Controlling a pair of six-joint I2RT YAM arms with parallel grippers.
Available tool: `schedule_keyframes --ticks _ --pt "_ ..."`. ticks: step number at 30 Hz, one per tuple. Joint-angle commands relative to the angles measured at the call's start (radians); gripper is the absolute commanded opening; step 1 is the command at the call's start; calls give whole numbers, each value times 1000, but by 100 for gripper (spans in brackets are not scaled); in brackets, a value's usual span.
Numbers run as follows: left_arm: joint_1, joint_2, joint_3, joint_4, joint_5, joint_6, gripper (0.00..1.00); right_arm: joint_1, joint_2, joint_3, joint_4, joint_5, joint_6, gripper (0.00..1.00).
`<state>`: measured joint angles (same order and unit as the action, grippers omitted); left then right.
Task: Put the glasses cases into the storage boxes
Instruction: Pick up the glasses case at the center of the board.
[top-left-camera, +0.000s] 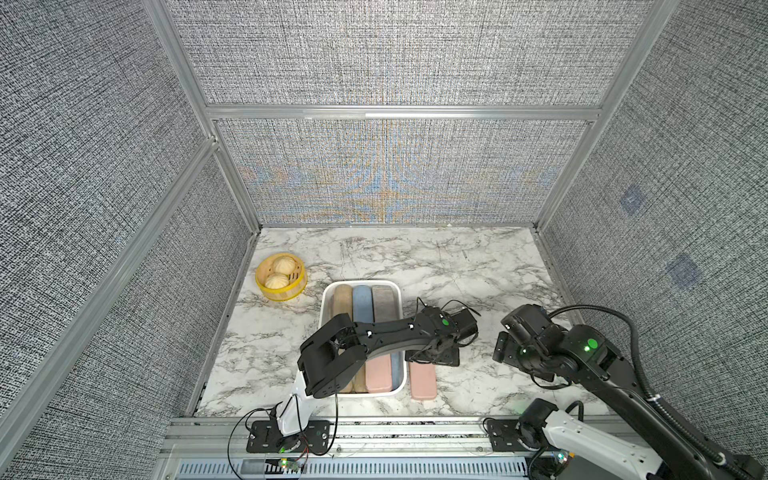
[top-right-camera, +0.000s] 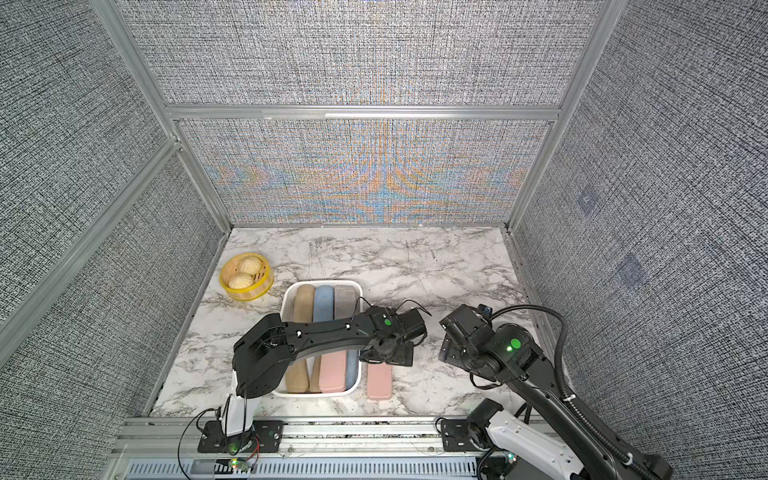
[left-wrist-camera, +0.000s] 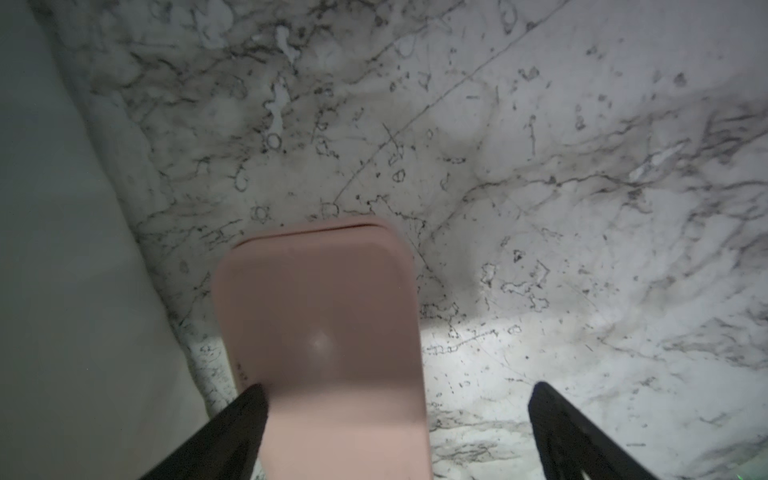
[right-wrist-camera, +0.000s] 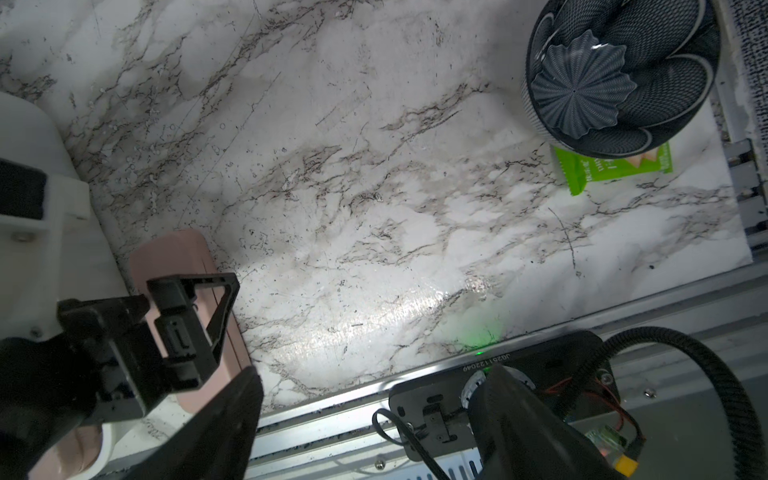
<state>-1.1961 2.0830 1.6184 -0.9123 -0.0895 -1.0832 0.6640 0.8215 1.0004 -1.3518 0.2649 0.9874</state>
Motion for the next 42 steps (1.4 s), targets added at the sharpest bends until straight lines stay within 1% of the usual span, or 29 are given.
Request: schedule_keyframes --ticks 1,3,5,11,17,21,24,27,28,30,32,35,39,42 --pt "-8 43 46 -91 -63 -48 99 -1 -21 1 -69 -7 -4 86" --pt "-10 71 81 -137 -88 -64 99 -2 -29 1 -75 -13 -7 86" --pt "-12 88 113 -174 -101 -74 99 -2 -33 -31 -78 -13 -7 87" --pt "-14 102 179 -239 -140 -79 99 -4 -65 -30 -103 -9 8 87" --pt "-11 143 188 -270 -113 -99 99 -5 -94 -25 -136 -7 23 87" --pt "-4 129 137 -180 -45 -104 99 -7 -97 -13 -169 11 35 87" --pt "1 117 104 -100 10 -96 94 -7 -111 39 -201 35 55 87" --pt "-3 132 129 -72 62 -89 89 -7 -111 66 -233 54 72 86" --pt "-4 135 138 -63 82 -88 88 -7 -141 73 -241 59 76 85" --pt "-8 135 138 -32 117 -96 87 -7 -148 82 -257 69 82 84" --pt "-7 134 132 -12 133 -104 86 -7 -150 83 -268 75 85 83" --pt "-4 144 129 -7 143 -93 82 -6 -152 77 -279 79 94 80" --pt "-2 150 118 4 162 -72 72 -7 -157 80 -288 84 103 77" --pt "-1 158 134 -6 158 -42 63 -9 -159 89 -298 92 106 76"
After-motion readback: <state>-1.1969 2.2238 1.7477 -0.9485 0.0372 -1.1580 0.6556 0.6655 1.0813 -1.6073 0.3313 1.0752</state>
